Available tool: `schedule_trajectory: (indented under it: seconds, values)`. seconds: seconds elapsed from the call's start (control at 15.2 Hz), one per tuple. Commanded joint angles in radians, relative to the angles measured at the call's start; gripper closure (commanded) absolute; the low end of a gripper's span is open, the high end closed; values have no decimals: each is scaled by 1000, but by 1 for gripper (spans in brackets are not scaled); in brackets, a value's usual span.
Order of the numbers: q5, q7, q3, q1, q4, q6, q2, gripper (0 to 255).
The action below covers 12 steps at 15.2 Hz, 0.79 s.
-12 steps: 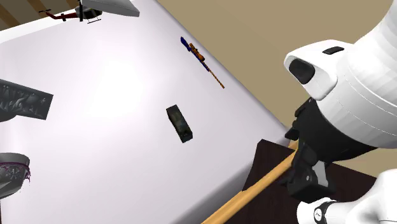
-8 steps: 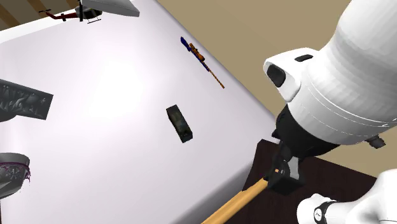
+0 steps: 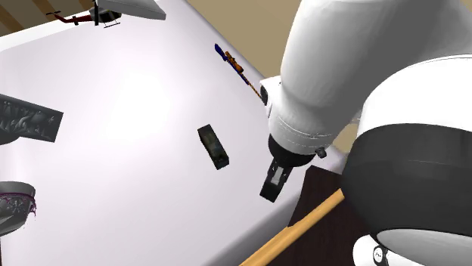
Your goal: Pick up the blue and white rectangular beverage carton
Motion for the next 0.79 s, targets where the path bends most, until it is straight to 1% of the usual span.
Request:
schedule_trajectory:
  seconds: [0.0, 0.33, 0.73]
  values:
    - [2, 16, -3, -5, 6, 68, 69, 0]
    - [9, 45, -15, -19, 53, 200, 242, 0]
    - [27, 73, -33, -36, 152, 325, 460, 0]
